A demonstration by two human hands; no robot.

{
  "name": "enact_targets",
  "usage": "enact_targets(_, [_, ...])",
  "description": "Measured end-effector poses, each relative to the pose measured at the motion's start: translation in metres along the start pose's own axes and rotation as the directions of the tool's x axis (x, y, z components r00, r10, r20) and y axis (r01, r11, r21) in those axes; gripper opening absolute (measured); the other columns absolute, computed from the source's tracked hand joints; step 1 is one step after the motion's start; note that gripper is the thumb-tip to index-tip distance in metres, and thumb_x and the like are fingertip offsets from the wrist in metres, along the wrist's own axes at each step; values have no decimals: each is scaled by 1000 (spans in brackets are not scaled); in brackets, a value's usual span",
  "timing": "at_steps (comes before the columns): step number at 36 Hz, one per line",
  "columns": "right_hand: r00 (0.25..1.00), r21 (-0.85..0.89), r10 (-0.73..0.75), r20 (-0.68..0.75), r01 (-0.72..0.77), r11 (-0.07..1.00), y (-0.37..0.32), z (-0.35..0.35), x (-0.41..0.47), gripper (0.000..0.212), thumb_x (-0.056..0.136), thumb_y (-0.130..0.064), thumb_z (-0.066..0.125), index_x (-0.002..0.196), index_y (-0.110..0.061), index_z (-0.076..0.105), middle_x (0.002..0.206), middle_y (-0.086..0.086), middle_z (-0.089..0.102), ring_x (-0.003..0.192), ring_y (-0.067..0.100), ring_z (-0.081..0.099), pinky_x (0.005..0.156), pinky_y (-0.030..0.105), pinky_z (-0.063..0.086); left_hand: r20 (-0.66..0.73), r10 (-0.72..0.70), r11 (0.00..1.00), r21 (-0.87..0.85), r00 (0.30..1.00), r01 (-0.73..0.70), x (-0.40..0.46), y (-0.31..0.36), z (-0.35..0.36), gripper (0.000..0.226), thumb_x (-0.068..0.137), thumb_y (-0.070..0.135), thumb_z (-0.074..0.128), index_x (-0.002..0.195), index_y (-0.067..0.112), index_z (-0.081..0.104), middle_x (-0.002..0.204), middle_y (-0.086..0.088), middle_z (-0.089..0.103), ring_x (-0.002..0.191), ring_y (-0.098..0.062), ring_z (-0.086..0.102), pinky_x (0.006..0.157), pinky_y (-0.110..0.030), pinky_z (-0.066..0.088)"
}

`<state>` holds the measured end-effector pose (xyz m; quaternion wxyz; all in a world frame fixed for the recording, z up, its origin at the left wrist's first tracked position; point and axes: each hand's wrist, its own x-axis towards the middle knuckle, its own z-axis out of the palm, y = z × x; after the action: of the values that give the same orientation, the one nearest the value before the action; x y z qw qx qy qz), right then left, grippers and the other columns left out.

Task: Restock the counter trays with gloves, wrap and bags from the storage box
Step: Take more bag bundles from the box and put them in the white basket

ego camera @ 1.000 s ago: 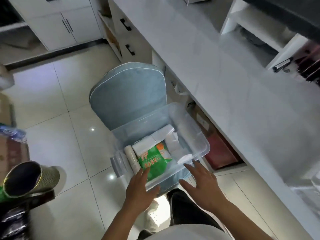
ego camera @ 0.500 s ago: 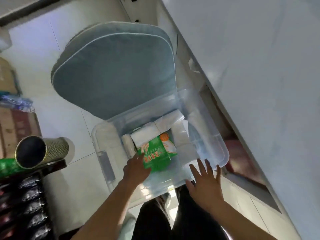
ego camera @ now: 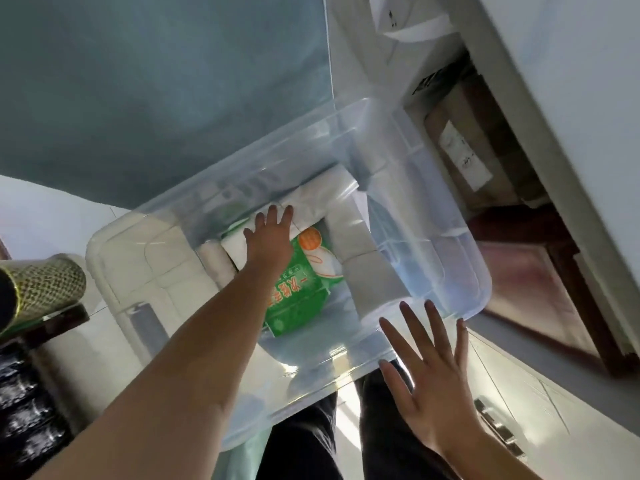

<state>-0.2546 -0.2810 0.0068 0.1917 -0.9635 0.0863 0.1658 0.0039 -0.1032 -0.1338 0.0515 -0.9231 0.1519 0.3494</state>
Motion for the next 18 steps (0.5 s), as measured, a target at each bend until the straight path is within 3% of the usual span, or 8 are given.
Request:
enact_targets(5, [999, 56, 34, -29, -32, 998, -2, 8, 0, 54, 101, -54, 27, 144, -28, 47, 159, 3, 33, 153, 30, 10, 119, 61, 0, -109, 72, 990, 132, 991, -58, 5, -1, 0, 66, 94, 7, 48, 154, 19, 23, 147, -17, 38, 123, -34, 47, 85, -45, 54])
enact_targets(9, [999, 67, 39, -22, -37, 997, -1, 8, -1, 54, 100, -54, 29, 143, -28, 50, 158, 2, 34, 153, 28, 9, 120, 60, 0, -197, 101, 991, 102, 975, -82, 7, -8, -13, 52, 92, -1, 45, 142, 15, 44, 129, -17, 51, 107, -33, 60, 81, -42, 53])
enact_targets(13, [997, 71, 74, 35, -76, 995, -7, -4, -1, 54, 99, -54, 31, 142, -28, 52, 159, 2, 35, 153, 24, 7, 121, 56, -1, -207, 67, 990, -105, 976, -90, -6, -15, -36, 48, 87, -7, 51, 131, 11, 59, 125, -19, 56, 99, -38, 65, 85, -44, 52])
enact_targets(18, [978, 166, 196, 68, -205, 965, -25, -35, 8, 59, 93, -56, 41, 145, -28, 48, 160, 2, 33, 152, 23, 17, 121, 56, 10, -218, -13, 927, -368, 976, -70, -62, -22, -63, 51, 85, -9, 53, 132, 9, 61, 123, -17, 62, 108, -37, 63, 89, -44, 53])
